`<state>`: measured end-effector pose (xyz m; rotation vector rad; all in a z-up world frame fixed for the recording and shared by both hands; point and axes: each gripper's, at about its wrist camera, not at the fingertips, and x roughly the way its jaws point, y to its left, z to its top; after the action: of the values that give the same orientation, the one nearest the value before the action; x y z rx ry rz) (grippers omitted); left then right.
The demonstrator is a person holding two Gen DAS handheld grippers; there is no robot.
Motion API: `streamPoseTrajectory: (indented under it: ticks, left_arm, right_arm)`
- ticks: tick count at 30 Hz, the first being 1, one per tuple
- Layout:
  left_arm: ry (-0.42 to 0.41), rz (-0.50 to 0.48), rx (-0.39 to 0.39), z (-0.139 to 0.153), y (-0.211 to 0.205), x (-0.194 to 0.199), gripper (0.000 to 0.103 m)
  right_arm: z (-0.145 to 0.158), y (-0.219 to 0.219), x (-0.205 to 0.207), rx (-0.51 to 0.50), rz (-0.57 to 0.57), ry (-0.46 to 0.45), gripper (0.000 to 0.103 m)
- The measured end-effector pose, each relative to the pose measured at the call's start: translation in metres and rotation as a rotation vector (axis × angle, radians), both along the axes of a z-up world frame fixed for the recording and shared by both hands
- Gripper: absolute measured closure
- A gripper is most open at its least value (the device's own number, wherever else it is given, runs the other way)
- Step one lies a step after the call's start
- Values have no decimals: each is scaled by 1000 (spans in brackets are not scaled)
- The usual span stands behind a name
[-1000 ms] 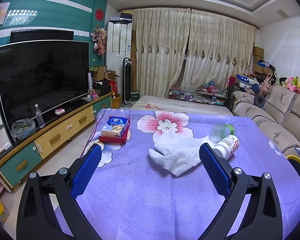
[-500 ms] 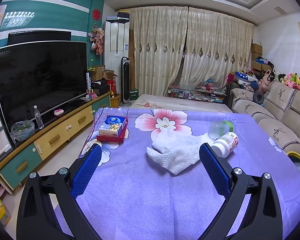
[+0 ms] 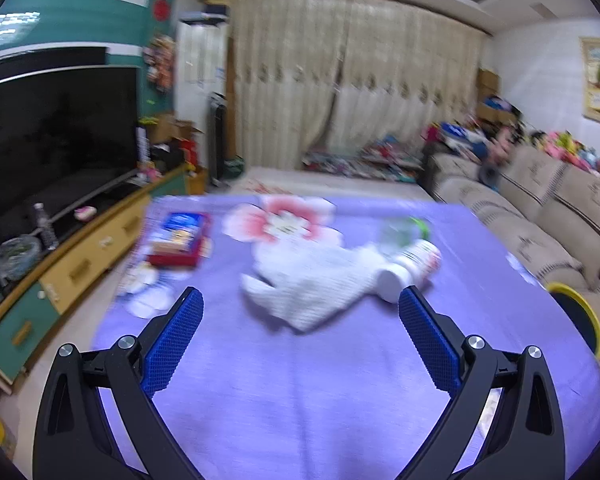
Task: Collect trash
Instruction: 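Carry the toothpaste tube over the yellow bin and open the right gripper, then grasp the white pill bottle with the left gripper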
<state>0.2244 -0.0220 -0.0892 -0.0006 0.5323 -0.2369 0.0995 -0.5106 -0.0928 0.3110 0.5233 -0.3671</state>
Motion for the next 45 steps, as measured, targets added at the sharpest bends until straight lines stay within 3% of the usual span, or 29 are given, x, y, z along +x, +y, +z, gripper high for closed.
streamPoseTrajectory:
  ticks: [7,14,27,31,33,37,45]
  left_arm:
    - [119,-245,24,2,-54,24,6]
    - [170,-386,79,-11,-96,72,8]
    - [177,-461,227,-31,-154,127,14]
    - [217,-494,255,-40,-169,137,28]
    - [218,-492,273,-43,-173,138,28]
    - [237,-501,278,-44,-181,140,44]
    - [257,-530,336,-62,-199,128,47]
  right_arm:
    - [-1,48,7,-52,94,-36,53]
    - [-6,55,9,-28,114,-45,52]
    - [-9,53,12,-9,119,-32,49]
    - [-10,50,12,-1,123,-28,48]
    - [-11,50,12,5,124,-26,48]
    - [-11,47,13,14,128,-23,48]
    - [-11,43,14,31,140,-23,48]
